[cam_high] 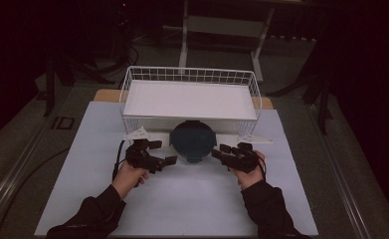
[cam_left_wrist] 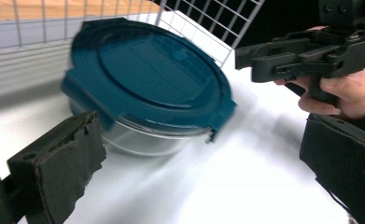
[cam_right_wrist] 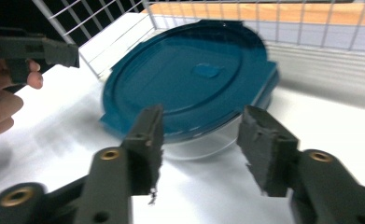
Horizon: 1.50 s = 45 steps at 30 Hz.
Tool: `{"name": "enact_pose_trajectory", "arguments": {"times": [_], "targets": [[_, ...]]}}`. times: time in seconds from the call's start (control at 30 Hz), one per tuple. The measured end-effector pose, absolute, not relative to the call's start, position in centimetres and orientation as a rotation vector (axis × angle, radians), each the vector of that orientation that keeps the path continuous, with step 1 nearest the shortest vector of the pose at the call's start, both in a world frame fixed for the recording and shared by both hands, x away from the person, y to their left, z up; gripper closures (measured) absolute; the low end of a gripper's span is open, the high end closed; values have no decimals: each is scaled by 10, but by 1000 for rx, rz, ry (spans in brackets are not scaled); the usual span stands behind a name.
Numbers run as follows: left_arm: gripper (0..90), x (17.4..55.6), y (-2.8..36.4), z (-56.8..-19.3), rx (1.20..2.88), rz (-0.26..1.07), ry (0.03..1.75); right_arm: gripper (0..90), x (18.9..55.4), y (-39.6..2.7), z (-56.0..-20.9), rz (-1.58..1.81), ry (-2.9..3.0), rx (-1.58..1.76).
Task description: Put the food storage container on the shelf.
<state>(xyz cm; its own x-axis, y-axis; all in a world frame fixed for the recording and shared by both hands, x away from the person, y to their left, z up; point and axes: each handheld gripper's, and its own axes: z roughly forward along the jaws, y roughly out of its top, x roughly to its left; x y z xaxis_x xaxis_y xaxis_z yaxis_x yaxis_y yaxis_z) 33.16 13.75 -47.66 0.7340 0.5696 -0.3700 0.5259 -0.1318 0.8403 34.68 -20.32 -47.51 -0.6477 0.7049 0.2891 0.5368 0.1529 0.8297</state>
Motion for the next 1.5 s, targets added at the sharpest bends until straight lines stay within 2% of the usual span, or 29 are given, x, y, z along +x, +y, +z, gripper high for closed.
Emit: {"name": "enact_pose_trajectory", "arguments": {"times": [0.2, 0.5, 0.6, 1.03, 1.5], "targets": [[0, 314, 140, -470, 1780, 64, 830, 623, 332, -197, -478, 1536, 2311, 1233], [0, 293, 138, -473, 1803, 88, 788, 850, 320, -179, -483, 1508, 2402, 1179], [0, 287, 138, -476, 1816, 87, 791, 891, 318, -172, -484, 1500, 2428, 1155], [0, 265, 160, -489, 1864, 145, 847, 899, 327, -153, -496, 1428, 2465, 1166], [0, 264, 165, -497, 1829, 166, 858, 900, 345, -139, -497, 1423, 2443, 1158]]}}
